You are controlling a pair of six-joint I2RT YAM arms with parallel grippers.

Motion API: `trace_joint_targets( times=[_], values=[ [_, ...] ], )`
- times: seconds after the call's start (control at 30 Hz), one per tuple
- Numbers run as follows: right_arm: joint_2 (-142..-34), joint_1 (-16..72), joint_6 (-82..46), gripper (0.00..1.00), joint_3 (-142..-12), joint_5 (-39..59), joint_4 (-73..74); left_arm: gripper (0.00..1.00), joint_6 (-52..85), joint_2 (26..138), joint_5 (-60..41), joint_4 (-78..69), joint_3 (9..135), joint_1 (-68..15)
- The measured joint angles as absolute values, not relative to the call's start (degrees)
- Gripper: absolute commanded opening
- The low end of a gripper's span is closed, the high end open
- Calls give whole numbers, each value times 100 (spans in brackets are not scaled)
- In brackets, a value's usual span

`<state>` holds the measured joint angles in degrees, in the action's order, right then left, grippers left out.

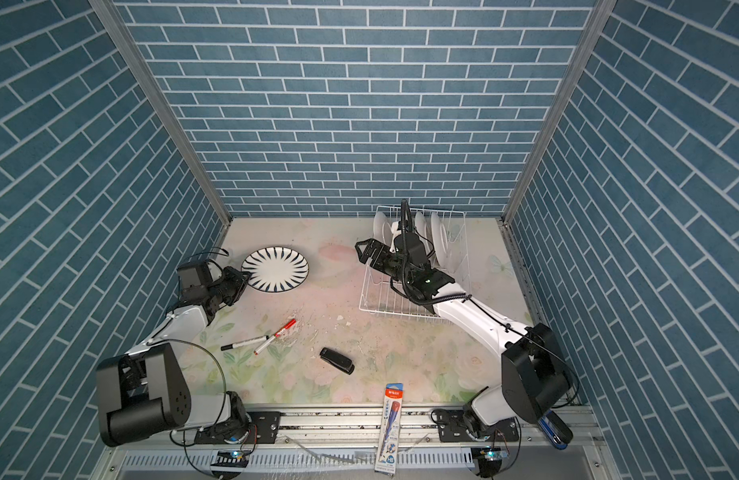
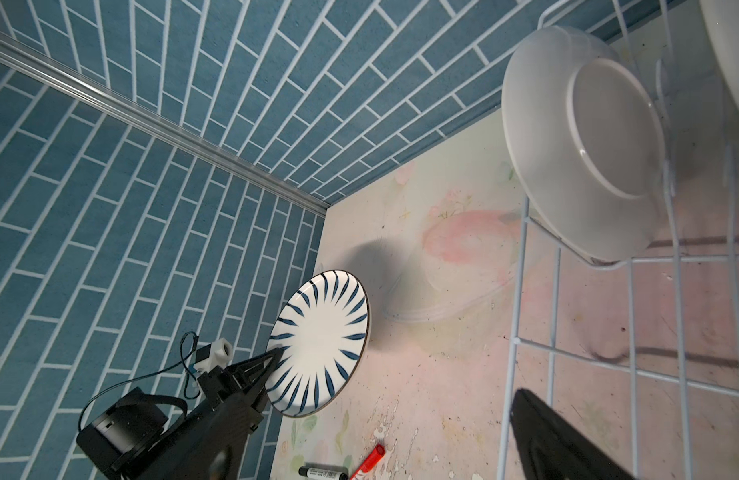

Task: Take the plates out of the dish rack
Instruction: 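Open the right gripper to release the plate while the left gripper pulls it away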

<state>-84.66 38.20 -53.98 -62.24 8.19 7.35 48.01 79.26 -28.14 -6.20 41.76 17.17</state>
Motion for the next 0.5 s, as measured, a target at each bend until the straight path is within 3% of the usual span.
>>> trace_joint_targets(
  times=[0.5],
  values=[
    [-9266, 3962, -5315, 99, -7032, 1317, 504, 0, 4969, 9303, -2818, -1437, 4598, 2064]
  ],
)
